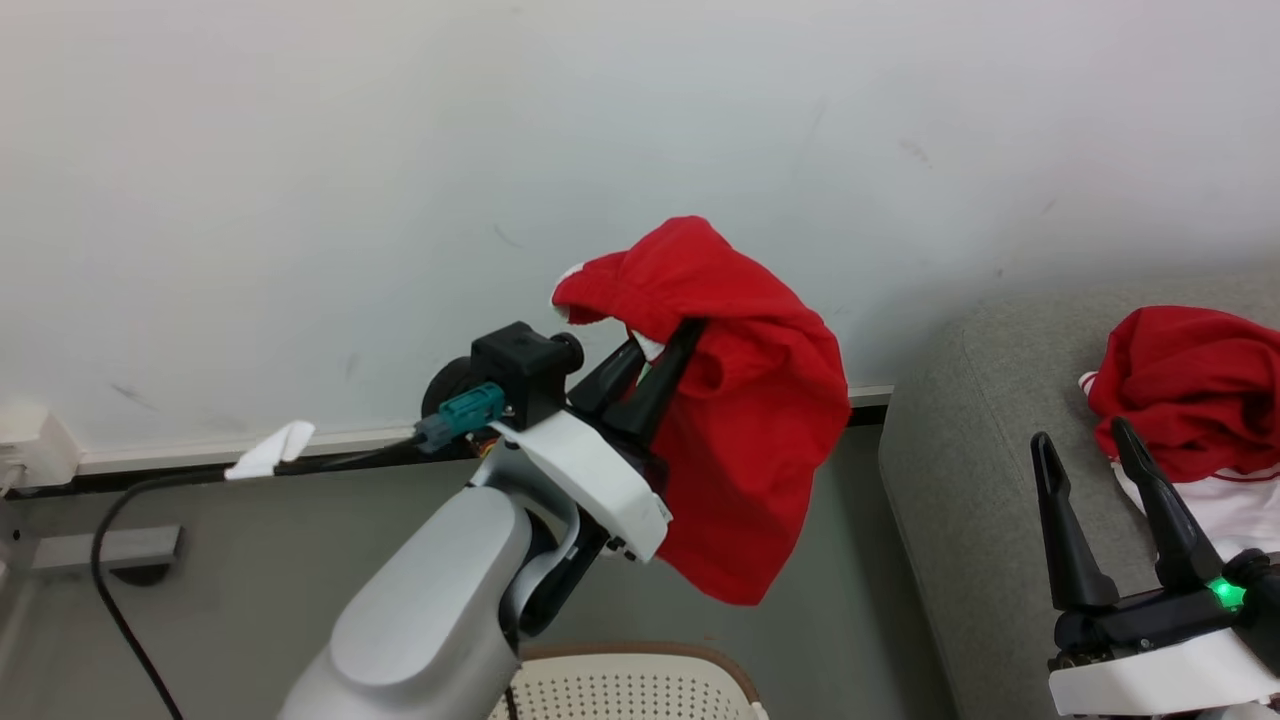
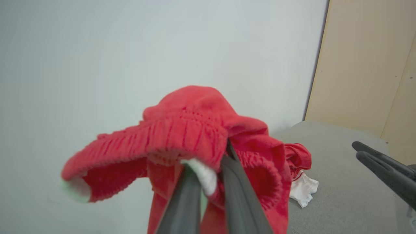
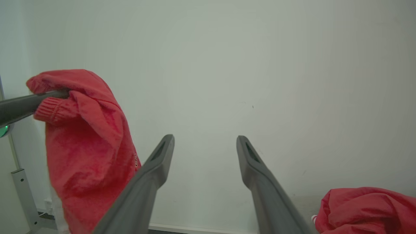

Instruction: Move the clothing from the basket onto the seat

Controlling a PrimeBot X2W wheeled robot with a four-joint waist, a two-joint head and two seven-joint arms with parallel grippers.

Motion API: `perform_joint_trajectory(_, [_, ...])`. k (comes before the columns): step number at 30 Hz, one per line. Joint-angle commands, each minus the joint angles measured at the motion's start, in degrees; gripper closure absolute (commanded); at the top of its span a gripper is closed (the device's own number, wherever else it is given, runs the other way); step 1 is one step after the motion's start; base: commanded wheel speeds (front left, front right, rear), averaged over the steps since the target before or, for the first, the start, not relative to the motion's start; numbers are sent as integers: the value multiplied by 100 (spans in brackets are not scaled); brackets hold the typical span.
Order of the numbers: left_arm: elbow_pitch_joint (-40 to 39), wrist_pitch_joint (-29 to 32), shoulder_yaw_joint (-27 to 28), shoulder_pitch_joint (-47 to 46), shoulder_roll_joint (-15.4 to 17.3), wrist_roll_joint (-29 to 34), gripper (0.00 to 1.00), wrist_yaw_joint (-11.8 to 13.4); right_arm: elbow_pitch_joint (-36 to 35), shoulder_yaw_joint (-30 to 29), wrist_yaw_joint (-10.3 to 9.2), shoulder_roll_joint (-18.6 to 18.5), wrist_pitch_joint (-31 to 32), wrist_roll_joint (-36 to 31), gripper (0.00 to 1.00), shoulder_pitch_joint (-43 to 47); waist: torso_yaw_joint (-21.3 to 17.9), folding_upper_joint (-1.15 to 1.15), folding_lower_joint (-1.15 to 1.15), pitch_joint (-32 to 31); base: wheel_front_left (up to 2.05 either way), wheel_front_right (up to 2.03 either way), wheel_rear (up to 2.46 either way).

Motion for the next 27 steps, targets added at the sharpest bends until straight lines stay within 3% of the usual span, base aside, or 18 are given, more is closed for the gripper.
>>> perform_joint_trajectory(1, [-82,34,40,-58,41,-35,100,40,14,42,-13,10,0,34,0,12,-8,0,1,-3,0,0,0])
perform_joint_trajectory(15, [-218,123,18,-202,7,-107,100,123,42,711,-13,-159,1,289,0,-177,10,0,1,29,0,0,0])
perform_joint_trajectory(27, [-125,138,-90,-311,-84,-172,100,70,705,2636,-13,-438,69,838,0,-921,176,0,1,37,0,0,0])
